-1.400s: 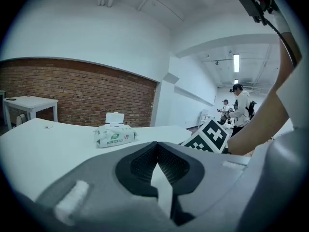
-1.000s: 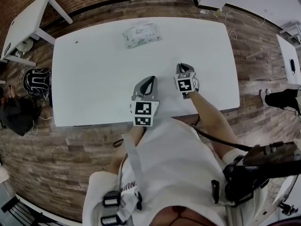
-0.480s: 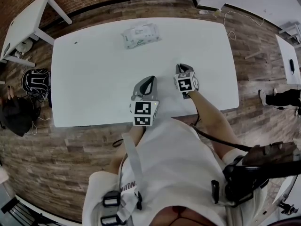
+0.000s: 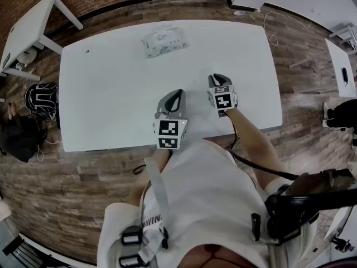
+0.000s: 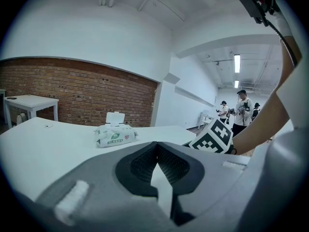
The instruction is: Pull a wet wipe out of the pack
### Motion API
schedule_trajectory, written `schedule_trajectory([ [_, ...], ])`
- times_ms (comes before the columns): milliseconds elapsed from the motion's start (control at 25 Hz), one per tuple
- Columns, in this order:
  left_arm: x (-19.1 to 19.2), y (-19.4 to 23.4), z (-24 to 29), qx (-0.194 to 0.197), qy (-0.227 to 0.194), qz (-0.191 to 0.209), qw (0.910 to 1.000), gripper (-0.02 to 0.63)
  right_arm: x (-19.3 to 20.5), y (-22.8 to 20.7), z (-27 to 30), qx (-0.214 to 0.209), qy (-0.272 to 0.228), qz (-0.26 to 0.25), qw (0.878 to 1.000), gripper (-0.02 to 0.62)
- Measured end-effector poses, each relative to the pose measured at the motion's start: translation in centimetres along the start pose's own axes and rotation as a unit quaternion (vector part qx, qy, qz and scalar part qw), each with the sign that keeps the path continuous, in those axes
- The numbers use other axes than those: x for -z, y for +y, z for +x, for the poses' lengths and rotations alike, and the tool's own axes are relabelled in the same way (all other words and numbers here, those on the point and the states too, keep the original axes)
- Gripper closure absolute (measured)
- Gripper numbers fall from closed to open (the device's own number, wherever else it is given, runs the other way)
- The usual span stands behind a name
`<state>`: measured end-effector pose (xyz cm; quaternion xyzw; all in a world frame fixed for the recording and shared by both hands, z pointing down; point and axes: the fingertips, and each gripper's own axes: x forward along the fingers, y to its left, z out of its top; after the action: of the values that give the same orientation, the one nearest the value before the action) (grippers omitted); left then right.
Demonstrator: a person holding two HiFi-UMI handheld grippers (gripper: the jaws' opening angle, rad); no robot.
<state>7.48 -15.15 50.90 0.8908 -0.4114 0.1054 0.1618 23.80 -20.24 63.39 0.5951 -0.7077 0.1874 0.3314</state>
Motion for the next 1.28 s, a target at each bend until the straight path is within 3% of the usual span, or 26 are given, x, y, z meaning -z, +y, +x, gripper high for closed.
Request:
schedule_trajectory([
  [200, -0.2, -0.1, 0.0, 0.001, 0.001, -0.001, 1.0, 0.604, -2.0, -0.4, -1.8, 0.006, -0.04, 0.002, 0.999, 0.526],
  [360, -0.1, 0.2, 0.0, -0.001, -0.001, 0.0, 1.0, 0.604, -5.4, 0.1, -4.2, 0.003, -0.1, 0.016, 0.995, 0.526],
  [480, -0.3, 0.6, -0.1, -0.009, -0.002, -0.007, 0.9999, 0.604, -9.1, 1.2, -7.3, 0.003, -0.165, 0.012, 0.986, 0.528],
  [680, -1.1, 1.8, -0.5, -0.03, -0.015, -0.011, 0.9994, 0.604, -13.2, 3.4, -12.2, 0.021, -0.256, 0.022, 0.966, 0.586],
  [1040, -2.1, 2.8, -0.5, -0.045, -0.023, -0.01, 0.9987, 0.604, -14.3, 6.0, -14.4, -0.02, -0.305, 0.05, 0.951, 0.591],
  [1280, -2.2, 2.9, -0.3, -0.046, -0.021, -0.01, 0.9987, 0.604, -14.6, 5.9, -14.8, -0.013, -0.314, 0.043, 0.949, 0.591],
])
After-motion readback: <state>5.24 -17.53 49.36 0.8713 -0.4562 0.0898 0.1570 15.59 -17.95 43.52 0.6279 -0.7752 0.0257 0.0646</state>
